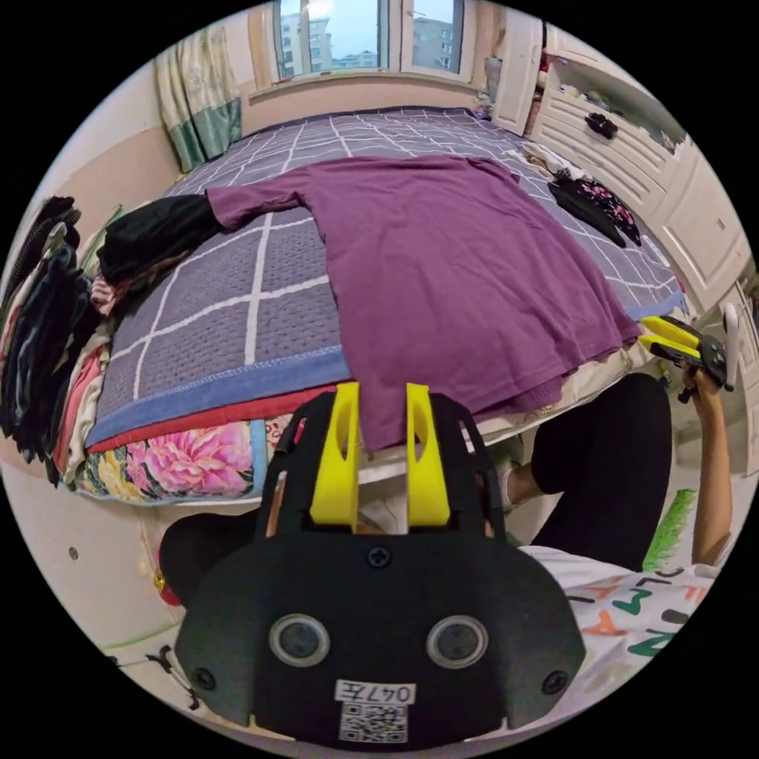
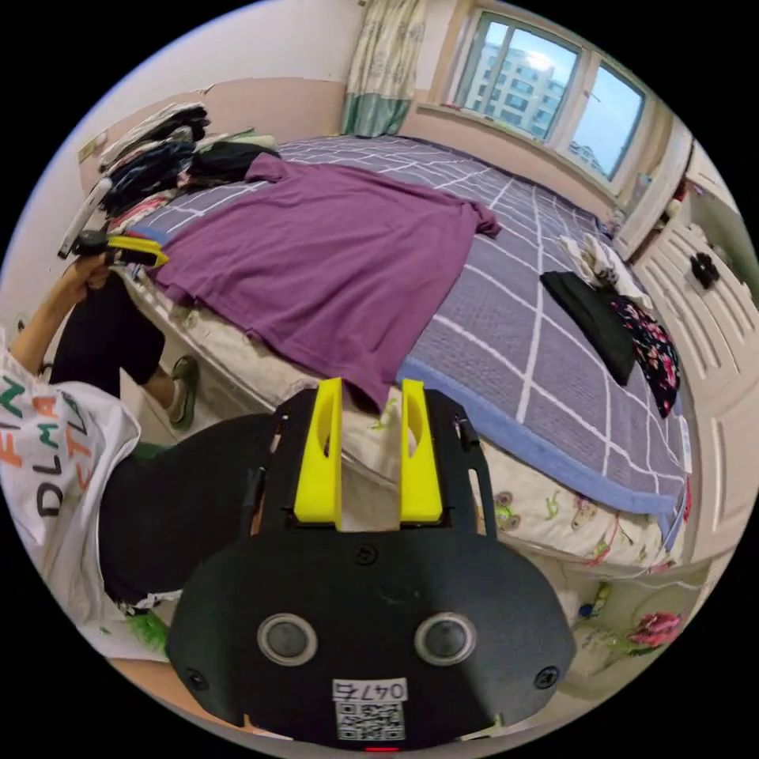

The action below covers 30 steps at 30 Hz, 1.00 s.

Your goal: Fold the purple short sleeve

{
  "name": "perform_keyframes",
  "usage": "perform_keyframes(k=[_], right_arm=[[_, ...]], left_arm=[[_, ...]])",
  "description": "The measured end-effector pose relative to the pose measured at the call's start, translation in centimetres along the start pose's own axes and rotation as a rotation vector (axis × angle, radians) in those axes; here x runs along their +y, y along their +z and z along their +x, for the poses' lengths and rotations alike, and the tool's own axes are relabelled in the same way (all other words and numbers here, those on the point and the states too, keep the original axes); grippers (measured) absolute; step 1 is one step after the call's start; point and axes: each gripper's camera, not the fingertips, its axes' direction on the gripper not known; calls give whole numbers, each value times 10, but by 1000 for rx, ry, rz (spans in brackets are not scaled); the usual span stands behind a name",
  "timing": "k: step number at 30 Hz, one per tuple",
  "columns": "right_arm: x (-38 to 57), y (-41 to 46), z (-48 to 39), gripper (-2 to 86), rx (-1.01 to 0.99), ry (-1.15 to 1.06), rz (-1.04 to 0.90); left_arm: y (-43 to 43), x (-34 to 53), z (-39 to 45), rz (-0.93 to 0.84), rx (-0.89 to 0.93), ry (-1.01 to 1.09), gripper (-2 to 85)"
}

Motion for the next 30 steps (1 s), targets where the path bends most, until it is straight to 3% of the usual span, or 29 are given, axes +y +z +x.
perform_keyframes(k=[8, 11, 17, 20, 24, 30], right_arm=[[-15, 1, -29, 3, 92, -96, 12], [-33, -46, -26, -1, 178, -141, -2], [-52, -148, -51, -3, 419, -440, -30], [-42, -126, -51, -2, 353, -481, -98], [-19, -70, -57, -1, 284, -463, -178], [-9, -63, -39, 32, 121, -323, -147]], left_arm=[[-2, -18, 26, -32, -16, 135, 5], [-45, -31, 29, -9, -9, 234, -2], [-105, -47, 66, -60, -180, 498, 4], [-61, -45, 70, -180, -87, 500, 17], [9, -31, 61, -270, 82, 352, 46], [13, -16, 57, -303, 124, 336, 52]])
